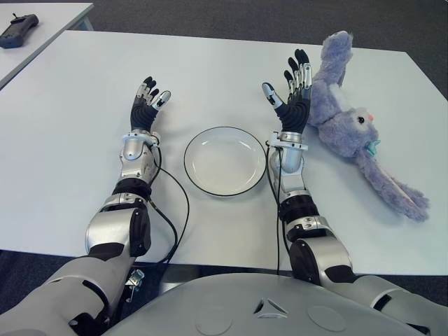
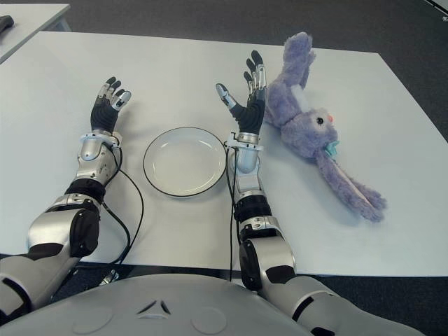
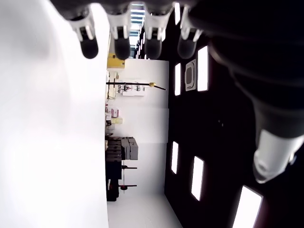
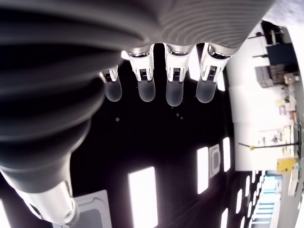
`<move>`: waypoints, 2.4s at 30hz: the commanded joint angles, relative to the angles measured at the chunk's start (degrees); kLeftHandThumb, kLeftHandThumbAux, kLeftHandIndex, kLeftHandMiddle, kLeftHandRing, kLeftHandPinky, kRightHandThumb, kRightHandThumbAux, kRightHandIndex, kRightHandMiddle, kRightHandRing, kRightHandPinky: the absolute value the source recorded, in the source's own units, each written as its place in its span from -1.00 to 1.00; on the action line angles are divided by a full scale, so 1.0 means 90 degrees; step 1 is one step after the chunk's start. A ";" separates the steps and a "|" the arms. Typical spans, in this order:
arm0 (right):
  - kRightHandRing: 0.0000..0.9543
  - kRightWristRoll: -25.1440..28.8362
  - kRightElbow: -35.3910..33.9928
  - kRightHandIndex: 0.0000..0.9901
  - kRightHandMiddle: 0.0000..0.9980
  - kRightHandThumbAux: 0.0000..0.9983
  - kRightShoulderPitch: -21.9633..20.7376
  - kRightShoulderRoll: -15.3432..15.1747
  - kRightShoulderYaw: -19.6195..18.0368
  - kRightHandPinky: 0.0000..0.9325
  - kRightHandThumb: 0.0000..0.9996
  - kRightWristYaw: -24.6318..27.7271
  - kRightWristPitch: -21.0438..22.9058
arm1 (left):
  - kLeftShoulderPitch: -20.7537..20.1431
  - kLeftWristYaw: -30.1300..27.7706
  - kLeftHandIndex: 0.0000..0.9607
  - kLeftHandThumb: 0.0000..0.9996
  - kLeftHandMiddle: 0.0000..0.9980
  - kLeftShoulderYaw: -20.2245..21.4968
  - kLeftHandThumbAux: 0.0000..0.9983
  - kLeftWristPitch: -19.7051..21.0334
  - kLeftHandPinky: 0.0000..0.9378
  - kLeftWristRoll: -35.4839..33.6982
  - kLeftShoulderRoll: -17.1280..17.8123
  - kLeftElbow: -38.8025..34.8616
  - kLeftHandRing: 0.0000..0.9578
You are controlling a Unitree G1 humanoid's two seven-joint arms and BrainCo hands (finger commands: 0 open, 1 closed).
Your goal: Put the doll into the plate.
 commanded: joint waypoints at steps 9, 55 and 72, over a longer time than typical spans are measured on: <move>-0.86 -0.0313 -0.0066 -0.95 -0.87 0.40 -0.0218 -0.0478 -0.0059 -0.83 -0.63 -0.0213 0.0405 | 0.1543 0.0262 -0.96 -1.00 -0.88 -0.0055 0.26 0.0295 -1.00 0.0105 -0.0547 0.1133 -0.94; -0.96 -0.2419 0.2356 -0.90 -0.95 0.10 -0.1579 -0.2230 0.0865 -0.91 -0.56 -0.1978 0.2409 | 0.1544 0.0147 -0.97 -1.00 -0.92 -0.0023 0.23 0.0271 -1.00 0.0122 -0.0487 0.1186 -0.98; -1.00 -0.2832 0.3803 -0.88 -0.96 -0.02 -0.2278 -0.2592 0.1596 -1.00 -0.57 -0.2754 0.2921 | 0.1540 0.0211 -0.97 -1.00 -0.88 -0.0030 0.23 0.0279 -1.00 0.0141 -0.0501 0.1205 -0.94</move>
